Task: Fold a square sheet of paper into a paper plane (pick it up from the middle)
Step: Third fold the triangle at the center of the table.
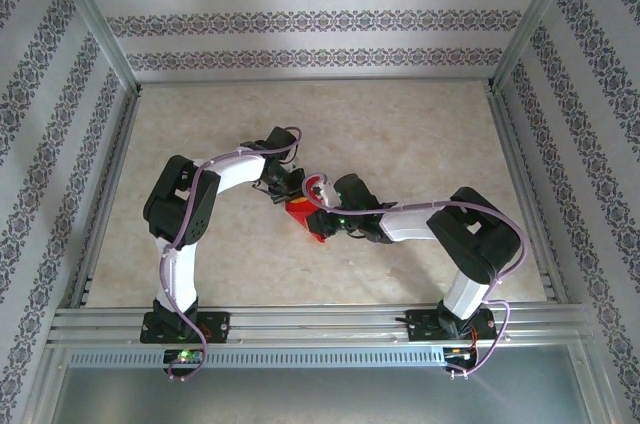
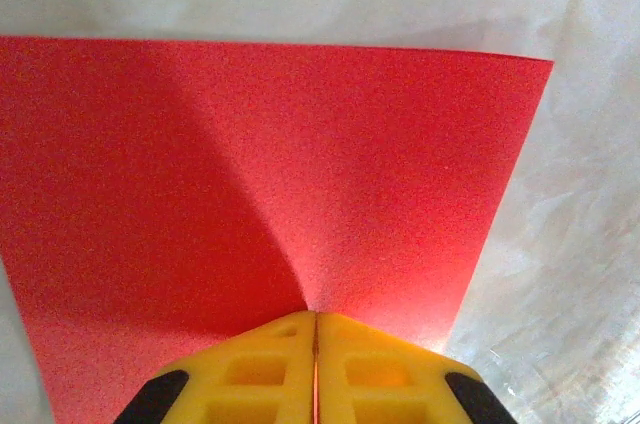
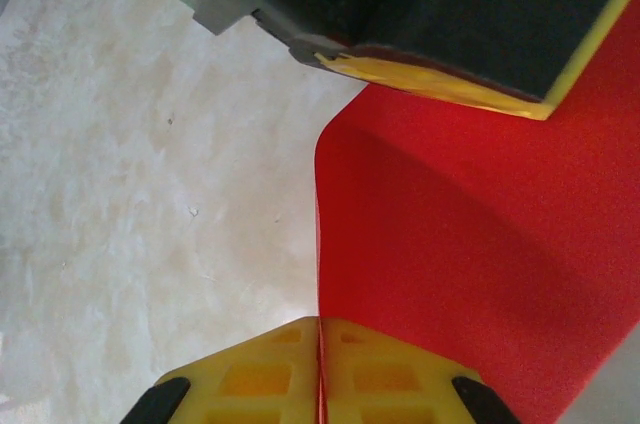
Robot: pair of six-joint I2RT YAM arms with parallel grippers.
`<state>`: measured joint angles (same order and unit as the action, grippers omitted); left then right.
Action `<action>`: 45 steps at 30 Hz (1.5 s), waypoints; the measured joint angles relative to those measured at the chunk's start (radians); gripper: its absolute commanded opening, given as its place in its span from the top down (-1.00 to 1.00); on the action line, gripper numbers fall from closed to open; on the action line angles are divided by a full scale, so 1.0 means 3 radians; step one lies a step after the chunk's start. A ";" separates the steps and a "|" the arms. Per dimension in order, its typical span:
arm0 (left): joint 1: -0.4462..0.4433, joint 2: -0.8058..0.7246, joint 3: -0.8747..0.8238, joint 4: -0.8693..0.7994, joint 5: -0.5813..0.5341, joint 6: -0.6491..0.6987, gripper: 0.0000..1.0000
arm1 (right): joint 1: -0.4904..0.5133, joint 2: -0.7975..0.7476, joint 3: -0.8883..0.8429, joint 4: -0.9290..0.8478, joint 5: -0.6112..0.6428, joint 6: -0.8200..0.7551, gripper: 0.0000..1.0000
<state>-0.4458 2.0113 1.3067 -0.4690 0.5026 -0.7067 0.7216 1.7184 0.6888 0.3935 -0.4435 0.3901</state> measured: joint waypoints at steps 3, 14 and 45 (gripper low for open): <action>-0.0001 0.0017 0.0032 -0.0037 -0.0003 0.0014 0.86 | -0.0028 0.0005 0.0001 0.0000 0.0022 0.0006 0.79; -0.0001 0.0045 0.0085 -0.0099 0.0003 0.0093 0.90 | -0.0043 0.0108 0.0037 -0.0114 0.0083 0.0001 0.79; -0.0001 0.0112 0.0200 -0.0201 0.0034 0.0264 0.93 | -0.0131 0.0233 0.0230 -0.0378 0.0177 -0.0099 0.79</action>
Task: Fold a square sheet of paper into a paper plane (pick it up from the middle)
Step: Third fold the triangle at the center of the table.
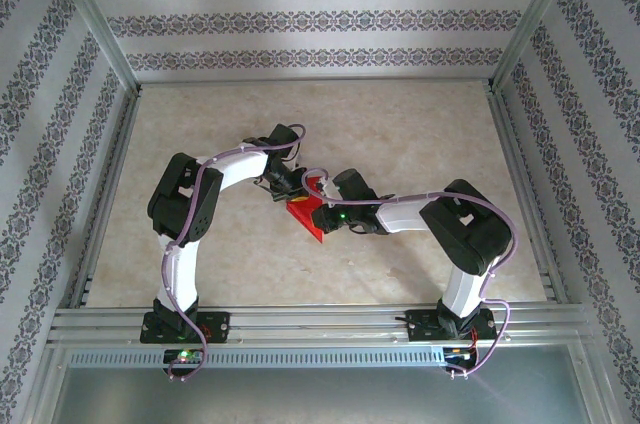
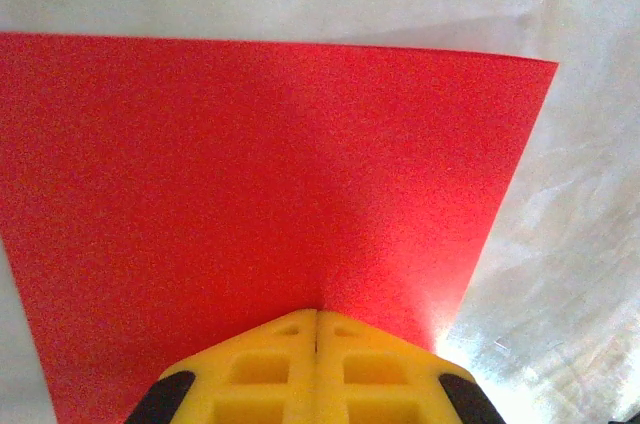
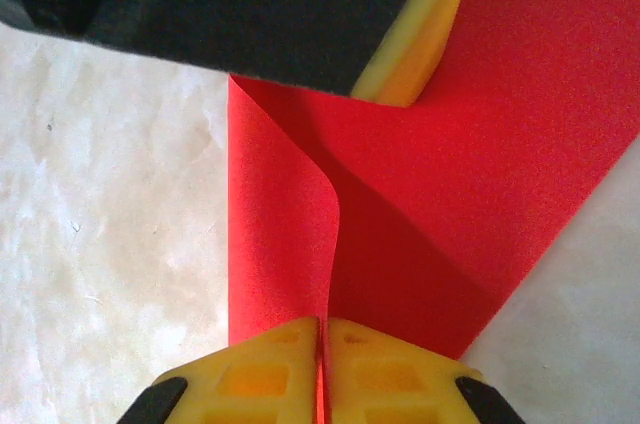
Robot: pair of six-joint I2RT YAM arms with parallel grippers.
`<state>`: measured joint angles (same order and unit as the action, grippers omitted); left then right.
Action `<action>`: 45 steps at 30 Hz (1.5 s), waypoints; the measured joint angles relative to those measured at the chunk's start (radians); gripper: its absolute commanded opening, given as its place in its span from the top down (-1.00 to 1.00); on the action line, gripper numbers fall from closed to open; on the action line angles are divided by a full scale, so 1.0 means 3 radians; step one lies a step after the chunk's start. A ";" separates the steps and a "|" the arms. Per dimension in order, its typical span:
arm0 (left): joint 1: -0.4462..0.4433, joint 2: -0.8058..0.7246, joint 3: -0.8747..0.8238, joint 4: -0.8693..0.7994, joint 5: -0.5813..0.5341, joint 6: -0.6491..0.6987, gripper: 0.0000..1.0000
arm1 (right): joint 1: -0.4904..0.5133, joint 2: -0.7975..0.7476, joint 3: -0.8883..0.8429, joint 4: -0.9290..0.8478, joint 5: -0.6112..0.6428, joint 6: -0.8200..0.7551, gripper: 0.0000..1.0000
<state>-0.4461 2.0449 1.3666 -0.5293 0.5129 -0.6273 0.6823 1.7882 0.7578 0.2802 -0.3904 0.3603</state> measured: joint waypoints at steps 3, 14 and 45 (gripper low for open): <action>0.0000 0.0000 0.0014 -0.0020 -0.0003 0.0001 0.90 | 0.0000 0.0013 0.0003 0.0000 0.0000 0.0000 0.79; 0.0018 -0.0019 0.0167 -0.0058 -0.0006 0.0013 0.81 | 0.0000 0.0029 0.0020 0.0001 -0.0014 0.0000 0.79; 0.0076 0.0083 0.0215 -0.0231 -0.0219 0.0178 0.99 | -0.0043 0.0071 0.0114 -0.0092 -0.0151 -0.0089 0.79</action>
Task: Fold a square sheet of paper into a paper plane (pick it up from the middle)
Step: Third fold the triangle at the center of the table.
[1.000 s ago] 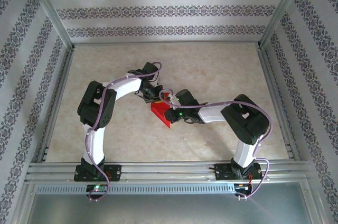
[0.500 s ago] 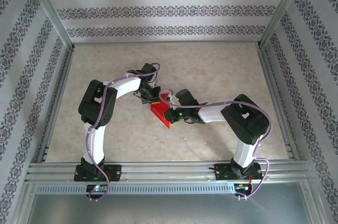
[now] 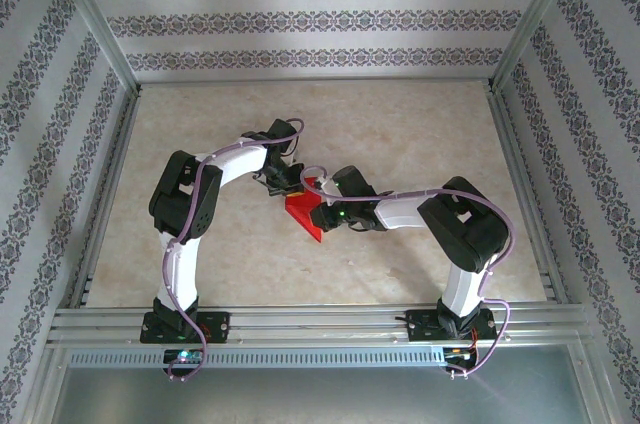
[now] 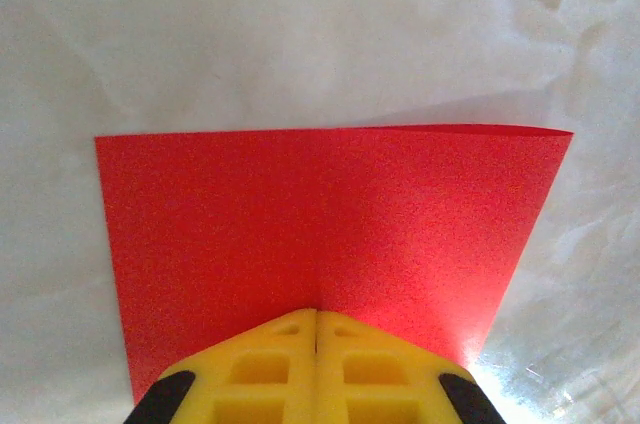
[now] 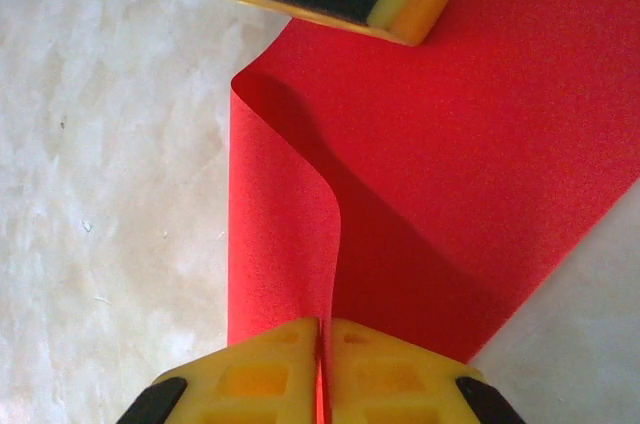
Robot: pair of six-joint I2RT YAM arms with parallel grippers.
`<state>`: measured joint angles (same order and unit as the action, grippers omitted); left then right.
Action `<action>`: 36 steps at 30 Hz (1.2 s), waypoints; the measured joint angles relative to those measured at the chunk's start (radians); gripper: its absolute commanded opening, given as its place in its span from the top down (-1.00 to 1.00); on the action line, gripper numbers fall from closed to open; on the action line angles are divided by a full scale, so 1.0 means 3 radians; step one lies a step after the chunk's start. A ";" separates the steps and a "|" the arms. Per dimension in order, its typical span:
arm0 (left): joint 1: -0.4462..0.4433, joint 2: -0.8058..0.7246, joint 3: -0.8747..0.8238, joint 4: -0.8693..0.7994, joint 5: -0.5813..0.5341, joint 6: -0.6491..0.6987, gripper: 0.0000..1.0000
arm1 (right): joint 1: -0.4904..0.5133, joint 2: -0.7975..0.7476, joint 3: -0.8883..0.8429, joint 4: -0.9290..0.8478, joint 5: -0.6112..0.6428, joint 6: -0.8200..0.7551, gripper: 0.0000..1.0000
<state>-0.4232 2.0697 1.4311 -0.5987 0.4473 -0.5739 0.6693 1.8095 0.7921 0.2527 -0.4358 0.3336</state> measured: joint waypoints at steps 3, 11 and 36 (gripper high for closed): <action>0.0000 0.0000 0.0000 0.0000 0.0000 0.0009 0.99 | 0.0000 0.0000 0.0001 -0.0008 -0.0001 0.0000 0.78; 0.0000 0.0000 0.0000 0.0000 0.0000 0.0010 0.99 | 0.0000 0.0062 0.0066 -0.0013 -0.0093 -0.0003 0.78; 0.0000 0.0000 0.0001 -0.0001 0.0000 0.0010 0.97 | 0.0000 0.0094 0.0116 -0.0099 -0.0086 -0.0014 0.78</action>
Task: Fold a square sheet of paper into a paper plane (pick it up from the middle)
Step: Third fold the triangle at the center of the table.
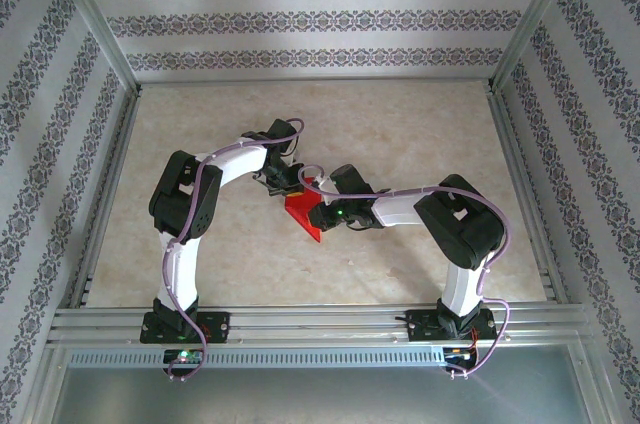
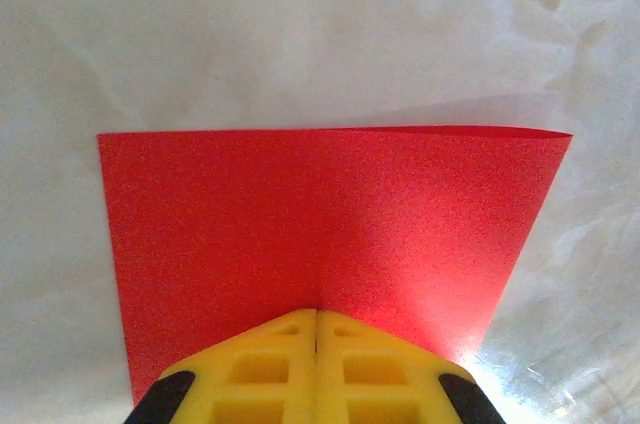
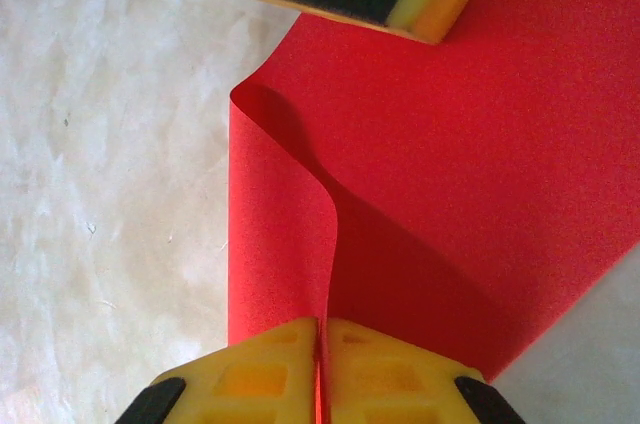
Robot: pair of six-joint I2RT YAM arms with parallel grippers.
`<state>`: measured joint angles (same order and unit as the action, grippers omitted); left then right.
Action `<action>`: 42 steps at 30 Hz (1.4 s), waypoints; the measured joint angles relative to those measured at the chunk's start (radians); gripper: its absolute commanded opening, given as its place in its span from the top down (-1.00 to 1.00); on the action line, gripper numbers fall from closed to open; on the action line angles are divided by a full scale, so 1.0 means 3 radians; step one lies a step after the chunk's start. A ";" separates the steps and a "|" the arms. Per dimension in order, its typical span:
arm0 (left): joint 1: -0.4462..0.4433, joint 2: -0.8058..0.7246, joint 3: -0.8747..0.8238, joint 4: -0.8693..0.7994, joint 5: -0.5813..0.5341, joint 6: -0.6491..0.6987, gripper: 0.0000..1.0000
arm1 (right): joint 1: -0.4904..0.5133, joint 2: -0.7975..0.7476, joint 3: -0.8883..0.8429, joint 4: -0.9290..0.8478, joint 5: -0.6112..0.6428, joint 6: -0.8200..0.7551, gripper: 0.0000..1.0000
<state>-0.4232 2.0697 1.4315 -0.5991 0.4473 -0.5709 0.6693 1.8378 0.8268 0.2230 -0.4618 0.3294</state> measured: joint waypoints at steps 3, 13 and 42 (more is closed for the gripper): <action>0.0001 -0.0001 0.0000 0.0001 0.0000 -0.0001 0.90 | 0.0000 0.0001 0.0010 -0.0024 0.0003 -0.0001 0.79; 0.0135 -0.0641 -0.0417 0.0258 0.0003 -0.0298 0.69 | 0.0000 0.0009 0.0031 -0.0061 0.0005 -0.0050 0.79; -0.0251 -0.1119 -0.1584 0.1228 -0.0028 -0.1333 0.92 | 0.0000 0.0043 0.0134 -0.0209 0.0013 -0.0074 0.80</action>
<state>-0.4984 1.7340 0.9562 -0.2306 0.4389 -0.9707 0.6693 1.8507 0.8669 0.1604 -0.4580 0.3073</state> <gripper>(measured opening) 0.046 0.101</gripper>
